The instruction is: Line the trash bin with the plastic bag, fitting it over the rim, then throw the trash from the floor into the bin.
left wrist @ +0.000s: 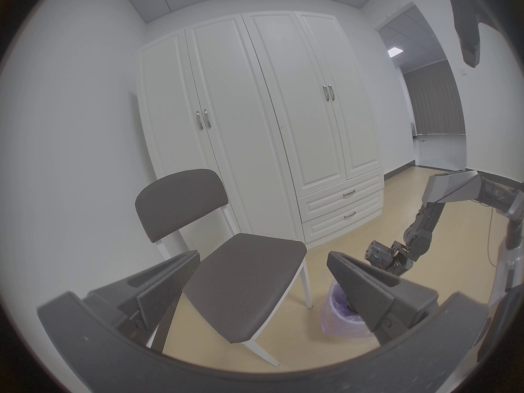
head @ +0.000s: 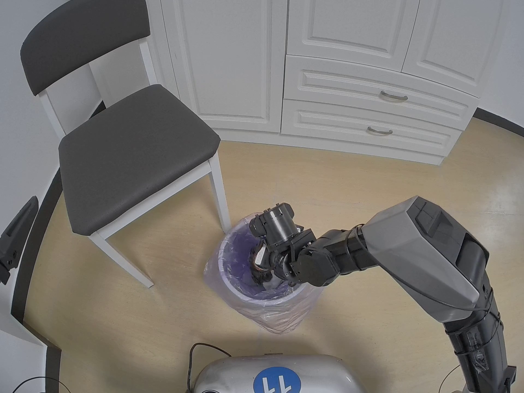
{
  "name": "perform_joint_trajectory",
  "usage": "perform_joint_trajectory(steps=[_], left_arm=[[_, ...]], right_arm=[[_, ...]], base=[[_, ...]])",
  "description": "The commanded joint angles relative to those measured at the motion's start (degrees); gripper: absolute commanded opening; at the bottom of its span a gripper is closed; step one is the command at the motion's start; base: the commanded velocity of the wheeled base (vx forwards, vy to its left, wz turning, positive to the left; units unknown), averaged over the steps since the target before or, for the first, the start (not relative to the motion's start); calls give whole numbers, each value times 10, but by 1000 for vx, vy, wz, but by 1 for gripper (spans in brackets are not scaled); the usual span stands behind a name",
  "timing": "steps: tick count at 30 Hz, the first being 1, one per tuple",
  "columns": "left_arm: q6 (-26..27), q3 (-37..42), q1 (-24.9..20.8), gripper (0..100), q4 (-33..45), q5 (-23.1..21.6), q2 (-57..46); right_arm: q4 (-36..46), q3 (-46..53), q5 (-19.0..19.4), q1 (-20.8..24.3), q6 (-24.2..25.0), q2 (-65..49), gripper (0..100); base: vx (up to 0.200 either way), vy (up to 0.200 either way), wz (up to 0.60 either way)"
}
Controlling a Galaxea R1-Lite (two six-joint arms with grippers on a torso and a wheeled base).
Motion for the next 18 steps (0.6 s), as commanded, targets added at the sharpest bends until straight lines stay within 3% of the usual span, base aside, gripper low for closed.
perform_joint_trajectory(steps=[1,12,15,18], left_arm=[[1,0,0,100,0,0,0],[2,0,0,100,0,0,-2],[2,1,0,100,1,-1,-1],[2,2,-1,100,1,-1,0]], right_arm=[[56,35,0,7,-28,-28,0],[91,-4,1,16,-17,23,0],[53,-35,3,20,44,32,0],[15,-33,20,27,75,26,0]], base=[[0,0,0],[0,0,0],[0,0,0],[0,0,0]])
